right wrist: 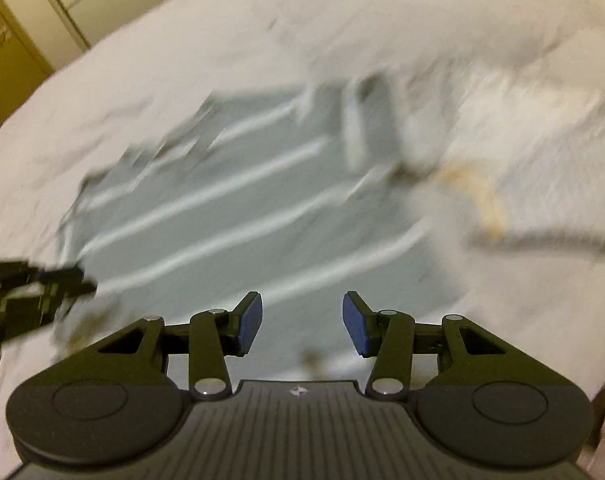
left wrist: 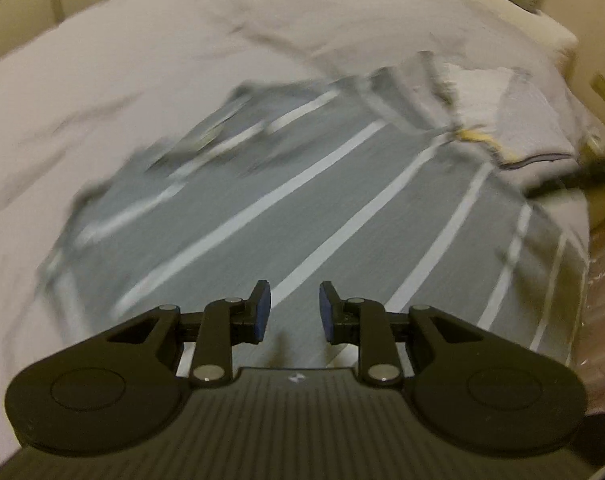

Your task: Fold clothes

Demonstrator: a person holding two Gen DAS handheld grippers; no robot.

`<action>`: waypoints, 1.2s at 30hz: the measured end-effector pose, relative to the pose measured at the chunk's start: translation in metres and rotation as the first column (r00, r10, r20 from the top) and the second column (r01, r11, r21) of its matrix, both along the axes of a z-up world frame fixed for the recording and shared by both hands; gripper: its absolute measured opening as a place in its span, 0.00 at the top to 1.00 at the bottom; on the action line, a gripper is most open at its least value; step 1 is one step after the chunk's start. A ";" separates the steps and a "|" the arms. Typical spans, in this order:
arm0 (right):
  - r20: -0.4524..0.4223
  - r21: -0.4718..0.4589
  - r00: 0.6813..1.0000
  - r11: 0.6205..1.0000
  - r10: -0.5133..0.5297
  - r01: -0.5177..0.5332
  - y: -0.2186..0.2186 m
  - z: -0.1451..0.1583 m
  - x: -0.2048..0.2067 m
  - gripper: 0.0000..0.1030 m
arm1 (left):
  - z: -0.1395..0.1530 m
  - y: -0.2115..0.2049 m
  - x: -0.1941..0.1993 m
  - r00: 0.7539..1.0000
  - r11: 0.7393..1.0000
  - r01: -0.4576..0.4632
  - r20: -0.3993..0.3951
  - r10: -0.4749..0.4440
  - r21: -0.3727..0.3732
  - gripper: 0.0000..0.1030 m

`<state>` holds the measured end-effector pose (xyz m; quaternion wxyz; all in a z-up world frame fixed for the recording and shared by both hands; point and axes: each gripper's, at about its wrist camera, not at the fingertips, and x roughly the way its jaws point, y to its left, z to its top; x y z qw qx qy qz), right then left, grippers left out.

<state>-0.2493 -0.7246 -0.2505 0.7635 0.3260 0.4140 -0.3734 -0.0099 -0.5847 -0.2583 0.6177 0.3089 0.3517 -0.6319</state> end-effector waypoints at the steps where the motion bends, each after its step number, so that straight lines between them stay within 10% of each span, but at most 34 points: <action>1: 0.005 0.000 1.000 1.000 0.008 -0.008 -0.024 -0.005 -0.011 0.53 | 0.000 -0.018 -0.021 0.999 1.000 0.029 0.025 -0.029 -0.011 0.79; 7: 0.078 0.029 0.991 0.993 0.113 -0.115 -0.159 -0.028 -0.048 0.53 | -0.020 -0.136 -0.162 0.962 0.983 0.185 0.208 -0.177 -0.020 0.77; 12: 0.137 0.056 0.969 0.975 0.208 -0.217 -0.233 -0.033 -0.041 0.53 | -0.064 -0.209 -0.240 0.829 0.935 0.345 0.441 -0.344 0.083 0.69; 22: 0.098 -0.001 0.864 0.869 0.493 -0.495 -0.285 -0.049 0.035 0.53 | -0.109 -0.244 -0.271 0.575 0.868 0.450 0.674 -0.463 0.212 0.70; 26: 0.075 0.025 0.841 0.842 0.536 -0.539 -0.293 -0.060 0.054 0.53 | -0.113 -0.245 -0.272 0.588 0.859 0.455 0.645 -0.488 0.235 0.74; 28: 0.069 0.046 0.837 0.837 0.542 -0.546 -0.296 -0.064 0.059 0.55 | -0.115 -0.248 -0.271 0.625 0.866 0.439 0.611 -0.486 0.239 0.94; 34: 0.051 0.110 0.825 0.818 0.562 -0.564 -0.306 -0.076 0.074 0.97 | -0.105 -0.254 -0.262 0.735 0.915 0.373 0.553 -0.392 0.153 0.99; 36: 0.046 0.132 0.821 0.811 0.569 -0.569 -0.309 -0.080 0.079 0.97 | -0.097 -0.254 -0.253 0.804 0.945 0.313 0.503 -0.317 0.096 0.99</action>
